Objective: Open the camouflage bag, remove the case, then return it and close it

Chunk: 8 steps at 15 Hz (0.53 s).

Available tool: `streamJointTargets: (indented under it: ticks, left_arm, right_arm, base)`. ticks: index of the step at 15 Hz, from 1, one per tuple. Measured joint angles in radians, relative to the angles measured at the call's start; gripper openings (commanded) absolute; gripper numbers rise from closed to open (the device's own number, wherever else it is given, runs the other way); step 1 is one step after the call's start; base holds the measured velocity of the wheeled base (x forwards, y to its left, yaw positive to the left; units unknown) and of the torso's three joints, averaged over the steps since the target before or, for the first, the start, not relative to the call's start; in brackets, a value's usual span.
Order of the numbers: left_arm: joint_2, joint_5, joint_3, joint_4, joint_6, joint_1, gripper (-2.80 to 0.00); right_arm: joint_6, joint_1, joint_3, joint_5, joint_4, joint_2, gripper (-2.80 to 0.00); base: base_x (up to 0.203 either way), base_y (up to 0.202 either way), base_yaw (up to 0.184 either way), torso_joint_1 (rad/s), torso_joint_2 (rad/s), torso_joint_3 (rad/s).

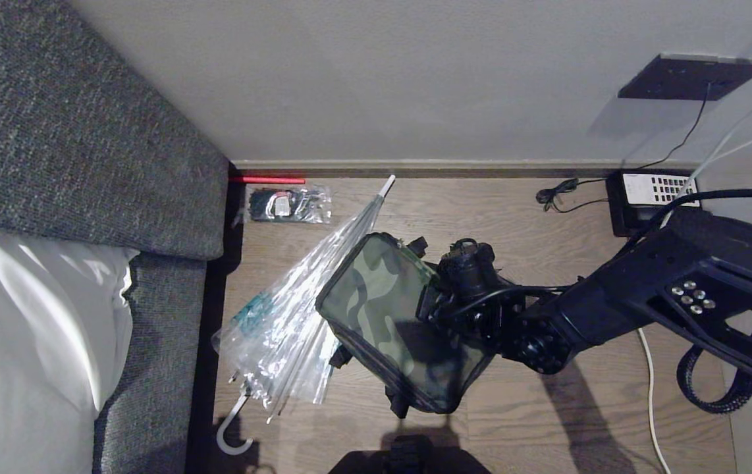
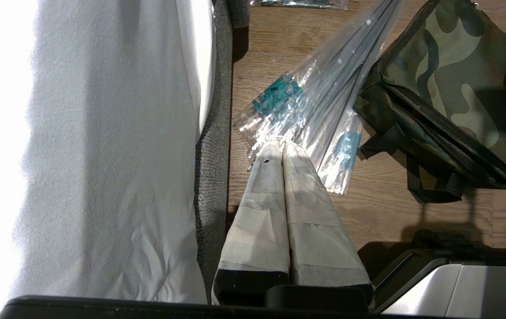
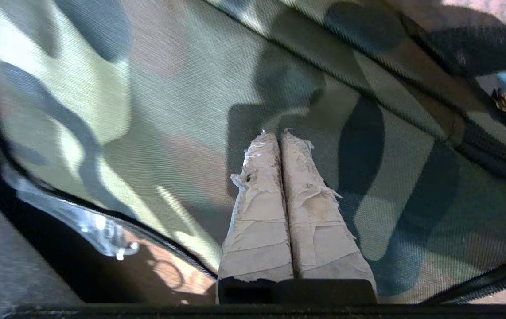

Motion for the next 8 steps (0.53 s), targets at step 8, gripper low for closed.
streamJointTargets:
  ticks: [8]
  left_arm:
    - [0.000,0.000,0.000,0.000,0.000,0.000,-2.80]
  right_arm:
    - [-0.085,-0.002,0.087,-0.015,-0.019,0.009,-2.80]
  base:
    - [0.000,0.000,0.000,0.000,0.00,0.000]
